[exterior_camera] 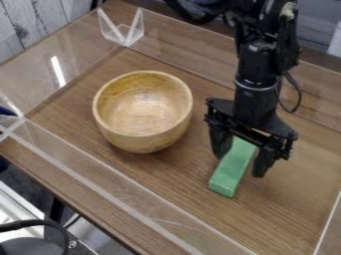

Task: Put the green block in the brown bowl

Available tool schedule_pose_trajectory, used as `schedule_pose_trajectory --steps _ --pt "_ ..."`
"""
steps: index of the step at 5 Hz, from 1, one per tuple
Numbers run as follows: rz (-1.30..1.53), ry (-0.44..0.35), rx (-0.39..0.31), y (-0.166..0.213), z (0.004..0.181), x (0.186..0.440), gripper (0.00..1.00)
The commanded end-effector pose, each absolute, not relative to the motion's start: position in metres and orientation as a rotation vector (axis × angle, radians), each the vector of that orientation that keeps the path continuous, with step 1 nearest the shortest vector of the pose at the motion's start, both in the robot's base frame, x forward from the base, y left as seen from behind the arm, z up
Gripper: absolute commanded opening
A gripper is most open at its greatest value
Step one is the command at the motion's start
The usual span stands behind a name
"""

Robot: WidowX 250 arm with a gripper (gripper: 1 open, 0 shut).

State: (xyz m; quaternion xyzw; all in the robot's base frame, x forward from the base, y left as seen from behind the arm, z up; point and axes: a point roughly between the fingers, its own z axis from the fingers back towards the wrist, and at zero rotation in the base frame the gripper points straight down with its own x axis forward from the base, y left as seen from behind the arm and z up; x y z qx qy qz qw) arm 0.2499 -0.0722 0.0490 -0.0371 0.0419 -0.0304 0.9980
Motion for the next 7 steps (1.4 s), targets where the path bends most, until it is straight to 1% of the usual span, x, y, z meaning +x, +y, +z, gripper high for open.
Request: schedule_pose_trajectory --steps 1,7 --pt "-0.045 0.047 -0.087 -0.0703 0.0559 0.2577 1.00" --pt "-0.004 0.040 -0.107 -0.0641 0.0551 0.2635 1.00"
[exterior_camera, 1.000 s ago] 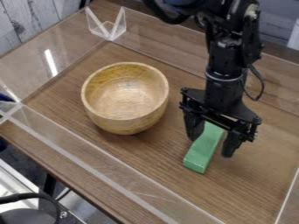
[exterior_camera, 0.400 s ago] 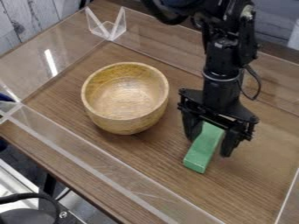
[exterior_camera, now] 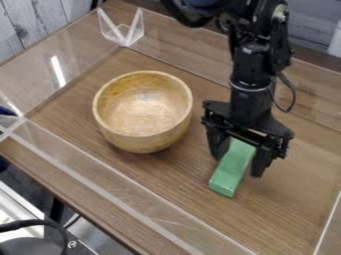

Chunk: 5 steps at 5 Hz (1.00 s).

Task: Put the green block in the brown bowl

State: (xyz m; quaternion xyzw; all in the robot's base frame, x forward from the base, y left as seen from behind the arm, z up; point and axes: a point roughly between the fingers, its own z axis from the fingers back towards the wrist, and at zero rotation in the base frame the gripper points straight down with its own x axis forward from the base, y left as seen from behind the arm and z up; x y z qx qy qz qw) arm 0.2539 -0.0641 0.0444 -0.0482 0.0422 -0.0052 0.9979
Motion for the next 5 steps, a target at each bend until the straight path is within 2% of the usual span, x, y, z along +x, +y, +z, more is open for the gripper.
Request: schedule_pose_trajectory --steps 1,2,3,4,5 --pt "-0.005 0.043 -0.112 -0.064 0.058 0.263 1.00" --pt "-0.005 0.044 -0.117 -0.064 0.062 0.264 1.00" --pt "0.000 0.045 -0.118 -0.063 0.060 0.265 0.00" --pt "0.000 0.045 -0.123 -0.062 0.064 0.265 0.00" --pt "-0.001 0.033 -0.127 -0.060 0.076 0.265 0.00"
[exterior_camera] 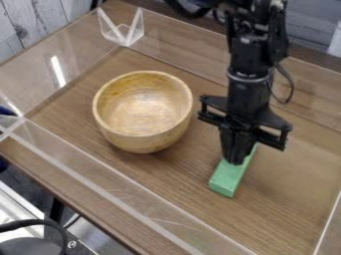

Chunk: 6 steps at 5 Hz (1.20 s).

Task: Put the green block in the brown bowl

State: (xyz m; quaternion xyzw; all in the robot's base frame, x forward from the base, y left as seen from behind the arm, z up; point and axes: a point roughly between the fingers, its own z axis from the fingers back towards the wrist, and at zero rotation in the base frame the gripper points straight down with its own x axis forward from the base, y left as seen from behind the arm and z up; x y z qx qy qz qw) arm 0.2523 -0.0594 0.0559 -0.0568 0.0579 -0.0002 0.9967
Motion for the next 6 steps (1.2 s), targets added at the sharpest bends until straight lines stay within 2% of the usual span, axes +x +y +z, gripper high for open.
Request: schedule_pose_trajectory --steps 1,3,4,5,6 --pt "0.001 0.009 -0.129 -0.057 0.096 0.266 0.00" --pt "0.007 -0.034 -0.128 -0.047 0.141 0.274 0.00" --pt "-0.004 -0.027 -0.129 -0.049 0.122 0.269 1.00" --pt "-0.016 -0.014 -0.129 -0.051 0.101 0.264 1.00" --pt "-0.022 -0.009 -0.124 -0.052 0.088 0.262 1.00"
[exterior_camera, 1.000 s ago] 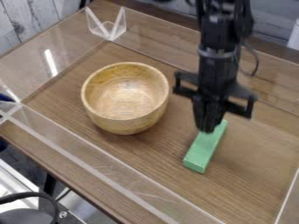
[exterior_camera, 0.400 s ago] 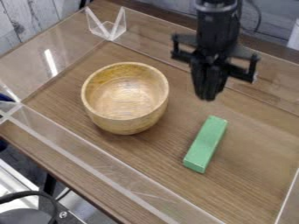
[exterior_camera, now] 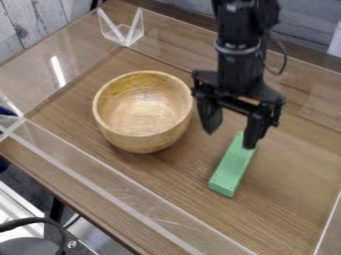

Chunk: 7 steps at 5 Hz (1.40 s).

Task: Put the green block in the brown bowl

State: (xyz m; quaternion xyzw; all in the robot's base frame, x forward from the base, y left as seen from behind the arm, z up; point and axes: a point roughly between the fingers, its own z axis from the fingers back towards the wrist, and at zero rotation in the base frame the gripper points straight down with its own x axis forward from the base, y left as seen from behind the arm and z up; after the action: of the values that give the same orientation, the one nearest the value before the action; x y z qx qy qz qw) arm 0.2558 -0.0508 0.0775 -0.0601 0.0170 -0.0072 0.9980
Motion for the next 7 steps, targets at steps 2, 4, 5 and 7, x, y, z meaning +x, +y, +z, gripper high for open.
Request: schedule_pose_trajectory --steps 2,4,5,7 --pt "-0.025 0.000 -0.114 -0.055 0.060 0.265 1.00" --pt "-0.022 0.019 -0.107 -0.056 0.043 0.266 1.00" --pt "-0.016 0.021 -0.108 -0.056 0.040 0.267 0.00" --pt "-0.020 0.022 -0.112 -0.054 0.050 0.266 0.00"
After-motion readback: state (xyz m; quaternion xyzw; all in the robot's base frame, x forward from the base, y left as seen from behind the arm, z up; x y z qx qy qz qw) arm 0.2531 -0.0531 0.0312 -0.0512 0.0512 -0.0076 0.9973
